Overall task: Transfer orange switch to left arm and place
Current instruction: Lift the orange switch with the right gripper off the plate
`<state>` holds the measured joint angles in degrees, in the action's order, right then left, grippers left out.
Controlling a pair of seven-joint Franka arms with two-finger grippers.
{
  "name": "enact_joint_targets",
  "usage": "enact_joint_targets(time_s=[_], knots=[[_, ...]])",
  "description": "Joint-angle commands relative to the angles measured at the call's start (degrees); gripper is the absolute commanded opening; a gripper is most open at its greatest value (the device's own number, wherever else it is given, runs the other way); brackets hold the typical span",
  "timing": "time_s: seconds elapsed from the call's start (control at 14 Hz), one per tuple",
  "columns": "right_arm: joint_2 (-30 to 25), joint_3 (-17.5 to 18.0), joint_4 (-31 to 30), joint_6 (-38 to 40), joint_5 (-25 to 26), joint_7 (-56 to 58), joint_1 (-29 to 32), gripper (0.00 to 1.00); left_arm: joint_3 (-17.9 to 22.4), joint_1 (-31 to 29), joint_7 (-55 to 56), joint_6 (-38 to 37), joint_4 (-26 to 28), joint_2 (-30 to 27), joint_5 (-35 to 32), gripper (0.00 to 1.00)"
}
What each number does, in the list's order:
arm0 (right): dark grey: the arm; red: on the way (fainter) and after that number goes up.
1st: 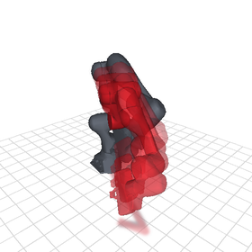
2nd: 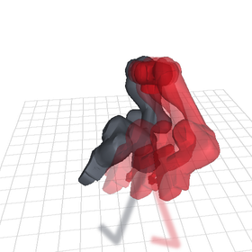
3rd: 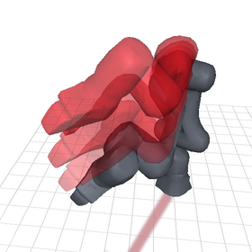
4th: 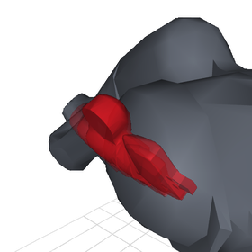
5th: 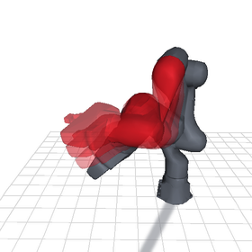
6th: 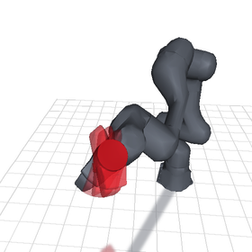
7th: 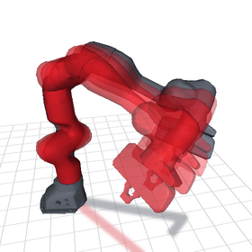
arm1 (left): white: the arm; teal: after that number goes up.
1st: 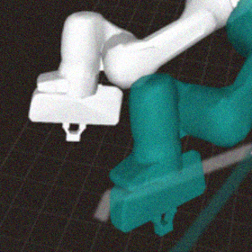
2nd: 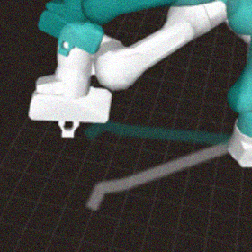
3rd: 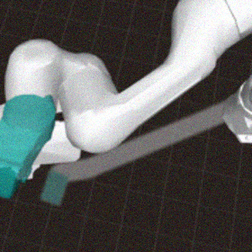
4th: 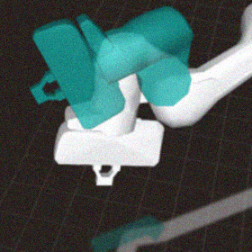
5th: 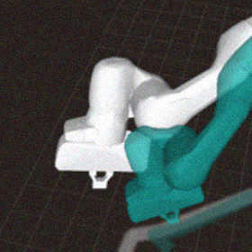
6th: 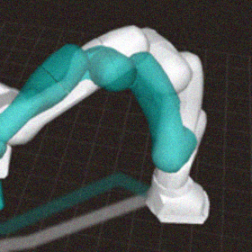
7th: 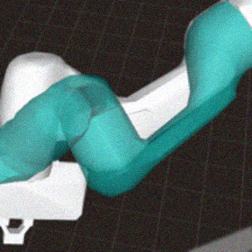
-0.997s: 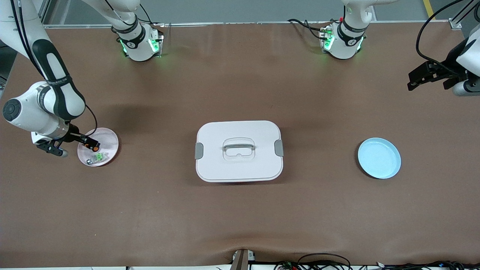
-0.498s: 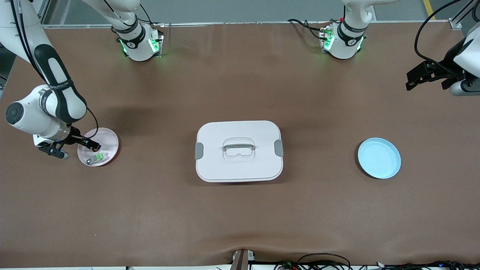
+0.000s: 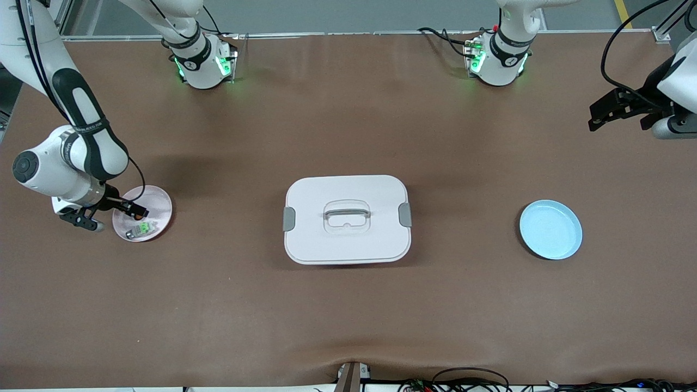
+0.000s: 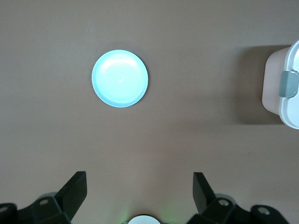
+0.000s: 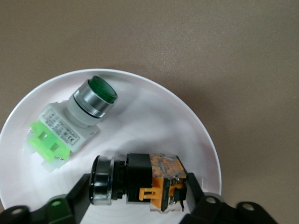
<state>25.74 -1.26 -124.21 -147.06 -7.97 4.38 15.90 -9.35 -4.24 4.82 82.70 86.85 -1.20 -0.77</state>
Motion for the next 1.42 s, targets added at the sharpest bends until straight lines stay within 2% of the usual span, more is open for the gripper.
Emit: enact_joint_targets(time_s=[0.0, 0.07, 0.14, 0.64, 1.0, 1.21, 1.35], knots=[[0.4, 0.8, 0.7, 0.1, -0.9, 1.8, 1.1, 0.48, -0.1, 0.3, -1.0, -0.3, -0.7, 0.1, -1.1, 1.0], [0.4, 0.8, 0.7, 0.1, -0.9, 2.0, 1.1, 0.39, -0.2, 0.3, -1.0, -0.3, -0.7, 0.1, -1.1, 1.0], [0.4, 0.8, 0.7, 0.1, -0.9, 2.8, 1.1, 0.35, -0.1, 0.3, -1.0, -0.3, -0.6, 0.1, -1.1, 1.0], [-0.4, 0.8, 0.7, 2.6, -0.8, 3.3, 0.9, 0.35, -0.2, 0.3, -1.1, -0.3, -0.7, 0.4, -1.1, 1.0], [-6.6, 1.0, 0.8, 15.0, -0.8, 2.7, 0.3, 0.35, -0.1, 0.3, -1.1, -0.1, -0.7, 0.5, -1.1, 1.0], [-13.2, 1.0, 0.9, 24.6, -0.8, 2.0, -0.3, 0.34, -0.1, 0.2, -1.1, -0.2, -0.7, 0.5, -1.1, 1.0], [-17.4, 1.0, 0.9, 30.1, -0.3, -2.5, -1.9, 0.34, -0.1, 0.1, -1.1, -0.2, -0.7, 0.4, -1.1, 1.0]])
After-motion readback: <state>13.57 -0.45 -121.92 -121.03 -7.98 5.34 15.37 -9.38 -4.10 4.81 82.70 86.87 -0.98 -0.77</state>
